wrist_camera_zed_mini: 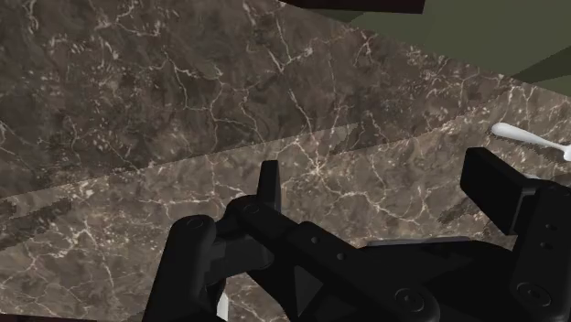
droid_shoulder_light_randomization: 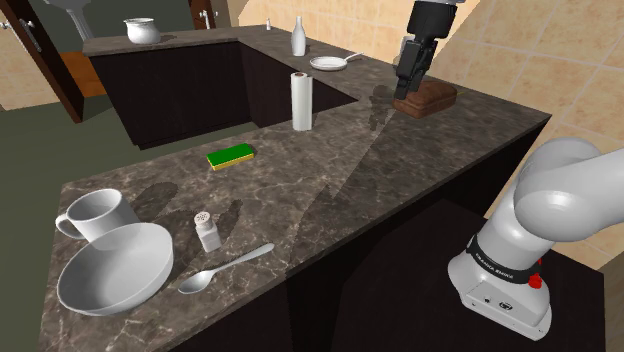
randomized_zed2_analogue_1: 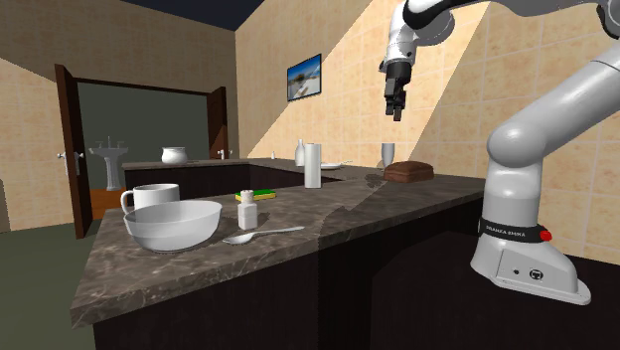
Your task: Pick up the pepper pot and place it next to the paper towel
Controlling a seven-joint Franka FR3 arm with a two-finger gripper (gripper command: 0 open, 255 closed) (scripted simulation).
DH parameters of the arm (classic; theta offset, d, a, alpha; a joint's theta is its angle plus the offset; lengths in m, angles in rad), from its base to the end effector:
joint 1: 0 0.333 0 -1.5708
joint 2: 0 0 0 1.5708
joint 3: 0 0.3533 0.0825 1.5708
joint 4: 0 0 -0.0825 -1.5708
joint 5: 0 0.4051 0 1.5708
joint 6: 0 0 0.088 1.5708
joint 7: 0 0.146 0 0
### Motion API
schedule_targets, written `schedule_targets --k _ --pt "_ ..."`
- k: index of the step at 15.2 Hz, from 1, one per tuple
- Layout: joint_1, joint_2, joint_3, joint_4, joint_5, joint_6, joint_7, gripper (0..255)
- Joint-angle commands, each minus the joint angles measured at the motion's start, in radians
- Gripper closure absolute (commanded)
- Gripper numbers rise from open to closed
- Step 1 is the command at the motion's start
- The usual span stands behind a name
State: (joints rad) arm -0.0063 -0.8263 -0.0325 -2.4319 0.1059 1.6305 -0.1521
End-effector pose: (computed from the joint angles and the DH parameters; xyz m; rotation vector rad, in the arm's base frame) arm 0.2956 0.0011 0.5587 -3.0089 -0.1784 -0.0545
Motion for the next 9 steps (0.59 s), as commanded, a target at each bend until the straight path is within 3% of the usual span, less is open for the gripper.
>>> schedule_targets --k 1,9 --pt "0.000 0.000 0.000 0.000 0.000 0.000 0.000 0" --pt "0.053 0.131 0.185 -0.010 0.085 0.177 0.178 0"
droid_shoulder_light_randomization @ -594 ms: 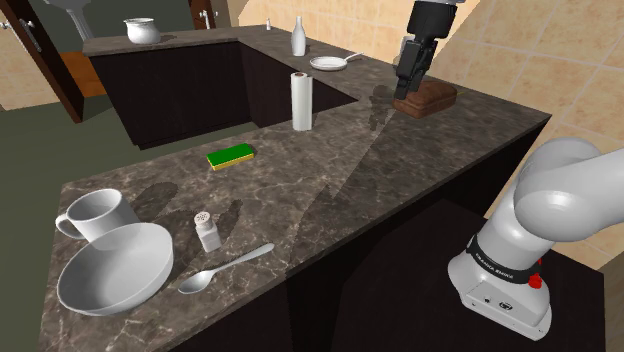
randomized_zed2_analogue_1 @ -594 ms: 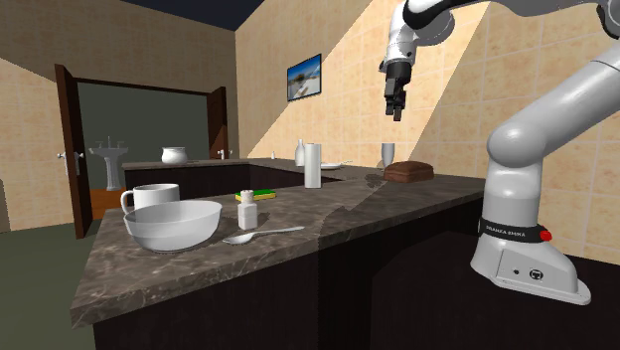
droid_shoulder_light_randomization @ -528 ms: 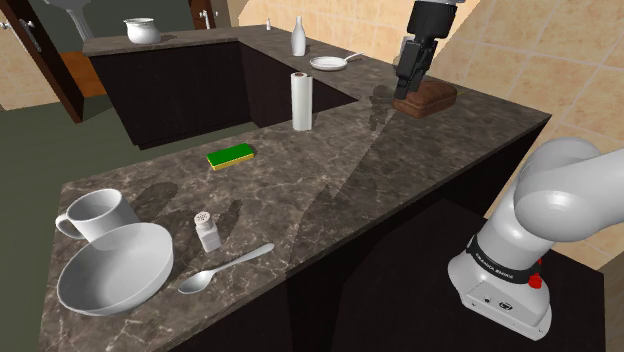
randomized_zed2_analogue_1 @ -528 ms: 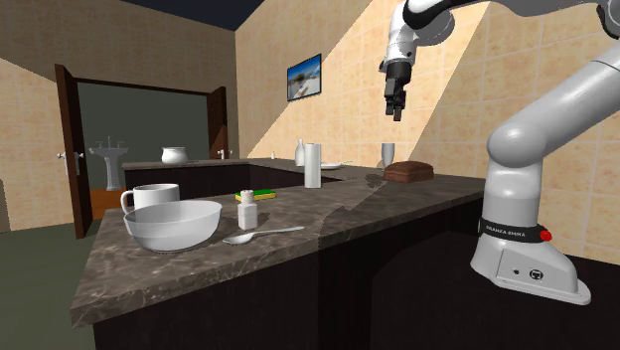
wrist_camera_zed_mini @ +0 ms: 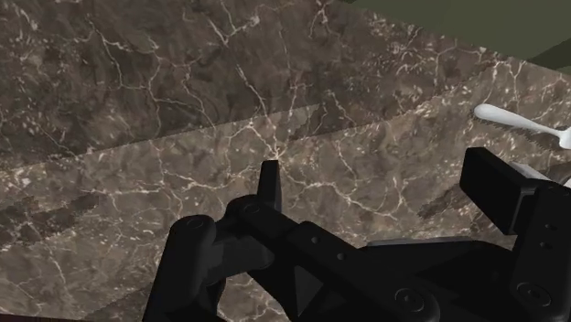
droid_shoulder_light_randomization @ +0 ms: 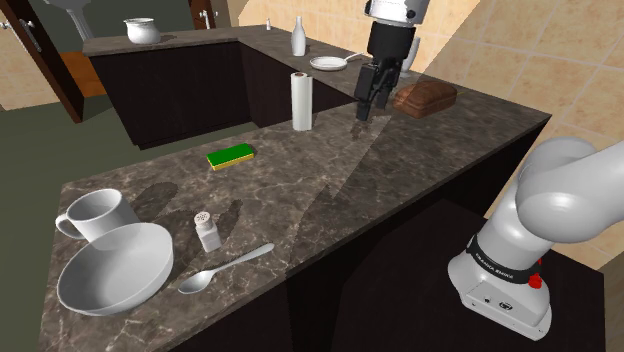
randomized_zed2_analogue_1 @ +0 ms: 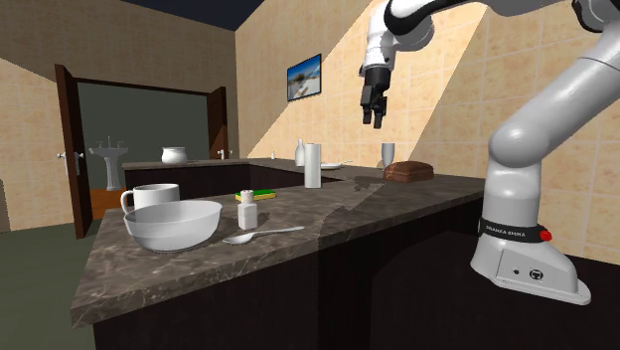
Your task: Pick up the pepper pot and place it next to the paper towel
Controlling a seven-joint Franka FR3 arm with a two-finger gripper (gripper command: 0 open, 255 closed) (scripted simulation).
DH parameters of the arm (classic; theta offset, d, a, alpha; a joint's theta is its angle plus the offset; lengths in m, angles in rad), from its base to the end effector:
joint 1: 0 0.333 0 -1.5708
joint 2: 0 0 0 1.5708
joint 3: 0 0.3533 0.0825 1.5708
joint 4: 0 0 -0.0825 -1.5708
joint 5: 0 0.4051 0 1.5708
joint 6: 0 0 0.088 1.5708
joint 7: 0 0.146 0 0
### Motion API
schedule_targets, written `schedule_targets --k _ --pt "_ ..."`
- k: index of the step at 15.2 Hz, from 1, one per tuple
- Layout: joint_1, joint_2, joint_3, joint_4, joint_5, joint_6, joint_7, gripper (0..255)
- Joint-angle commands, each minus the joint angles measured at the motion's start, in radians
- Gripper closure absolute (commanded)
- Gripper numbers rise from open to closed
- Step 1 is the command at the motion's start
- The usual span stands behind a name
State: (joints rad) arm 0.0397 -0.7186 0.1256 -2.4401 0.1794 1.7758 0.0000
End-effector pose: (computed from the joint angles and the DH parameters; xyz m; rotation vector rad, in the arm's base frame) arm 0.3310 0.0839 0.5311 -3.0394 -0.1589 -0.0686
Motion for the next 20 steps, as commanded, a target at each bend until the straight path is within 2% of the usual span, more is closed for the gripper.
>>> schedule_targets --k 1,6,11,15,20 --pt "0.012 0.047 0.050 0.003 0.018 0.054 0.049 0" --pt "0.026 0.180 0.164 0.049 0.033 0.161 0.163 0" --pt "0.024 0.341 0.276 0.128 0.004 0.256 0.292 0" --pt "0.017 0.488 0.361 0.215 -0.062 0.317 0.412 0" --pt "0.024 0.698 0.443 0.355 -0.206 0.360 0.588 0"
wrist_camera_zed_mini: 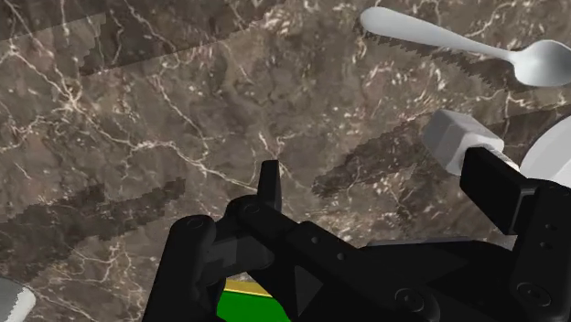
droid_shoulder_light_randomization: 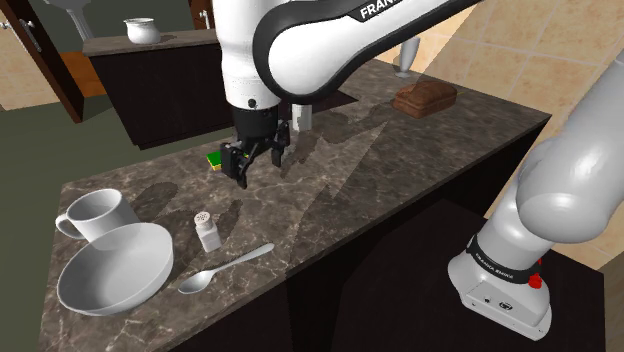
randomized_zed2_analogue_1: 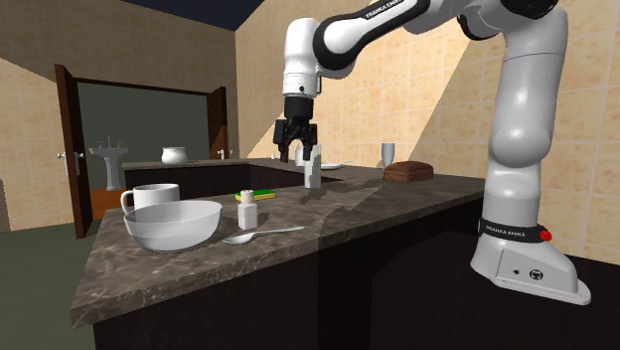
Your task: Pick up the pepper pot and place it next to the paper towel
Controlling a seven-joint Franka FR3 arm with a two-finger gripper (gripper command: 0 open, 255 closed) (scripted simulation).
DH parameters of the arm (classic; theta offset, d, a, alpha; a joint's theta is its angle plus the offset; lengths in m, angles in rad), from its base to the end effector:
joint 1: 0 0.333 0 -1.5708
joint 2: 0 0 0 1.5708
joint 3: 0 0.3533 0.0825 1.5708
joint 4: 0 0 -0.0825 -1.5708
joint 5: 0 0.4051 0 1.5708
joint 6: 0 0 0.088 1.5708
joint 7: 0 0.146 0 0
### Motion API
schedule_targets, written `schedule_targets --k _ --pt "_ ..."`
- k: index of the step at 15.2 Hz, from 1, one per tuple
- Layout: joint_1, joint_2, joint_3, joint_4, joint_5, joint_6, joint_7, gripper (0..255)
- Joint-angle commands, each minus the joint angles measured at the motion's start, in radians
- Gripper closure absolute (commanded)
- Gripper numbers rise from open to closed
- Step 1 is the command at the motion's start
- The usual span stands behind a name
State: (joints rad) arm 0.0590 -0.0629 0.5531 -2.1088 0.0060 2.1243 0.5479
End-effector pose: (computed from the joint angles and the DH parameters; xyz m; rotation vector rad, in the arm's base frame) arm 0.4550 0.3235 0.4349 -3.1235 -0.0960 -0.1142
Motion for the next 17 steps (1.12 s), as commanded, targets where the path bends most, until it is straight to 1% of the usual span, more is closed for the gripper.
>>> schedule_targets --k 1,4,7,10,11,17 --pt "0.012 0.087 0.026 0.056 -0.068 0.014 0.077 0" --pt "0.051 0.225 0.039 0.164 -0.177 0.009 0.184 0" --pt "0.112 0.362 0.030 0.288 -0.277 -0.014 0.273 0" --pt "0.186 0.496 0.005 0.429 -0.358 -0.051 0.339 0" --pt "0.202 0.521 -0.002 0.458 -0.370 -0.059 0.349 0" --pt "0.209 0.559 -0.018 0.431 -0.396 0.001 0.364 0"
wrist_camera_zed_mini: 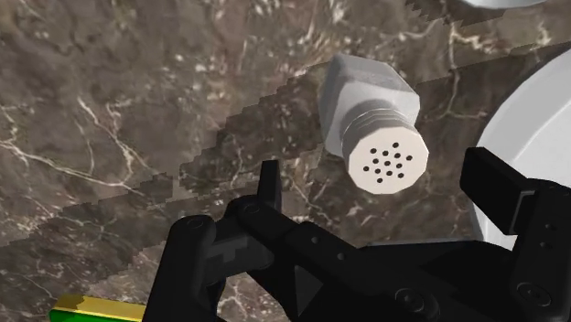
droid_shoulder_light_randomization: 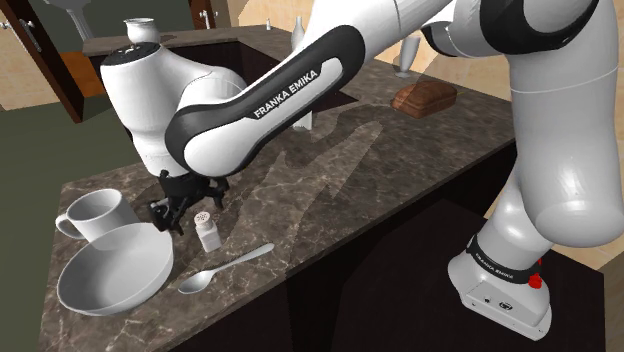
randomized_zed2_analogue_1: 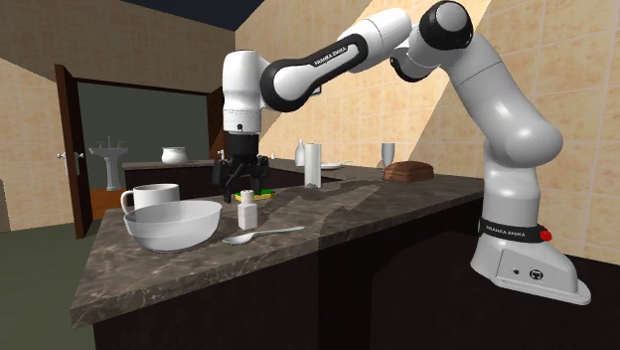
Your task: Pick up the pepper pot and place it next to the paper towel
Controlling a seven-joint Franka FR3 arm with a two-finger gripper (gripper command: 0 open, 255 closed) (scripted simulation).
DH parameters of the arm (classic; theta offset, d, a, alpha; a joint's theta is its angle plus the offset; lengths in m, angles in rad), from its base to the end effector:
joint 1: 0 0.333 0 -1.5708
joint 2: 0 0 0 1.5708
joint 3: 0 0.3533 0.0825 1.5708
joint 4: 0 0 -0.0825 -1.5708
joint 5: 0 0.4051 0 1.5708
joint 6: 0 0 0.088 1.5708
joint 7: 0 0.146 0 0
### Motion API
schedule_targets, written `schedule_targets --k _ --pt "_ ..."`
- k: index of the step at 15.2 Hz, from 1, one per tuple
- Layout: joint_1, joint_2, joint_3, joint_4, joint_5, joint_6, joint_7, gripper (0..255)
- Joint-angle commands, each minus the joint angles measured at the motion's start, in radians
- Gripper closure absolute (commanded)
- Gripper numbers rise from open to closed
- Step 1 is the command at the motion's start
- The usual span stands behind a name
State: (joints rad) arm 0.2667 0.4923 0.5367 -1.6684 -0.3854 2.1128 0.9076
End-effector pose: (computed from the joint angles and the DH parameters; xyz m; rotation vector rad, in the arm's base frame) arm 0.5394 0.4580 0.3384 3.1051 0.0545 0.1385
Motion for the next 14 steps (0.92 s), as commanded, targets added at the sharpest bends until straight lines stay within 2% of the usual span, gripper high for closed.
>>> schedule_targets --k 1,9,10,14 --pt "0.002 0.011 -0.005 -0.013 -0.009 0.022 0.007 0" --pt "0.003 0.014 -0.006 -0.015 -0.011 0.027 0.009 0" --pt "0.003 0.014 -0.006 -0.015 -0.011 0.027 0.009 255" --pt "0.003 0.014 -0.006 -0.015 -0.011 0.027 0.009 255"
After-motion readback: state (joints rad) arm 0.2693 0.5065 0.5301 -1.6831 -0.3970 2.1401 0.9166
